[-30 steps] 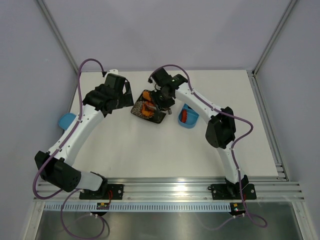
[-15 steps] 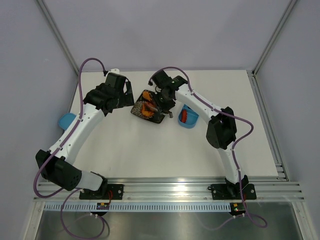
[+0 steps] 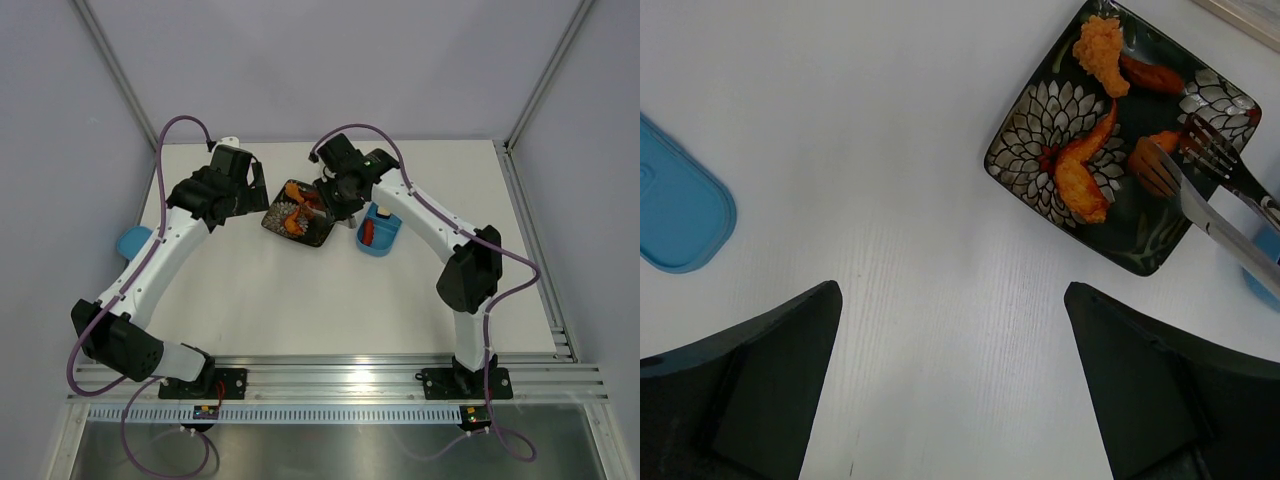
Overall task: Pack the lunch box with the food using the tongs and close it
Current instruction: Pick up the fake food from the plate.
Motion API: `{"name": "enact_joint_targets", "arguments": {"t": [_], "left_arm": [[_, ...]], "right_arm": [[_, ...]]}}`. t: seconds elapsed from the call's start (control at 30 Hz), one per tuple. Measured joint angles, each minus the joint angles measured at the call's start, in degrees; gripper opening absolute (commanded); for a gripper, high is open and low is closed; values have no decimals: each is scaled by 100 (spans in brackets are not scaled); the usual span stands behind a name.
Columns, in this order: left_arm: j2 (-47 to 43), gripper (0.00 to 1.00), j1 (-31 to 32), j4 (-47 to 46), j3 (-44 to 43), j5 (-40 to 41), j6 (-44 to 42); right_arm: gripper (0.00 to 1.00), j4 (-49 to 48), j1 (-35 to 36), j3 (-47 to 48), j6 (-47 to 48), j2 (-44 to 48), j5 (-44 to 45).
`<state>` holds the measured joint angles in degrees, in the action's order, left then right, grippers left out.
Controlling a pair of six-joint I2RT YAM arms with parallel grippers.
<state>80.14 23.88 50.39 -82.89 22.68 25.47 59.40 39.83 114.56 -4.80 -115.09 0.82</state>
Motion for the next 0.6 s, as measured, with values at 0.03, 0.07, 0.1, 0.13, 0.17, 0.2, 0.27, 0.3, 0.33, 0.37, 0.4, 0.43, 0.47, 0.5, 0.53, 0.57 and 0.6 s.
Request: {"name": "enact_joint_targets", "arguments": {"t": [0.03, 0.07, 0.1, 0.13, 0.17, 0.2, 0.27, 0.3, 0.33, 0.37, 0.4, 0.43, 0.47, 0.5, 0.53, 0.57, 0.6], "left_arm": [[0, 99, 0, -7, 0, 0, 0], [0, 99, 0, -15, 0, 0, 0], [0, 99, 0, -28, 2, -2, 0], [0, 99, 0, -35, 2, -2, 0], [-2, 99, 0, -37, 2, -4, 0], [-2, 99, 0, -35, 2, -7, 0], [-4, 99, 0, -35, 4, -15, 2], [-4, 99, 0, -35, 4, -17, 2], [-4, 99, 0, -37, 7, -20, 2], [-9, 99, 0, -37, 7, -20, 2], [-15, 99, 0, -39, 17, -22, 4], [-26, 99, 0, -42, 28, -22, 4], [-39, 99, 0, -52, 52, -22, 7], [-50, 99, 0, -55, 81, -24, 7], [-59, 99, 0, -46, 101, -26, 7], [-61, 99, 0, -35, 105, -28, 9], [-63, 99, 0, -44, 109, -33, 9]], "right_arm": [[1, -2, 0, -28, -35, 70, 24], [1, -17, 0, -68, -85, 129, 44], [1, -48, 0, -116, -127, 177, 63], [0, -85, 2, -166, -179, 210, 83], [0, -118, 4, -212, -227, 227, 107], [0, -127, 4, -247, -271, 232, 122], [0, -129, 4, -315, -328, 232, 129], [0, -131, 4, -341, -358, 232, 129], [0, -138, 4, -358, -380, 232, 129], [0, -146, 4, -361, -398, 232, 131], [0, -166, 4, -361, -407, 232, 131], [0, -181, 4, -361, -422, 234, 131], [0, -190, 4, -361, -431, 240, 133], [0, -199, 4, -361, -444, 247, 142], [0, -214, 4, -361, -450, 256, 155], [0, -221, 4, -361, -463, 269, 164], [0, -219, 4, -361, -470, 282, 175]]}}
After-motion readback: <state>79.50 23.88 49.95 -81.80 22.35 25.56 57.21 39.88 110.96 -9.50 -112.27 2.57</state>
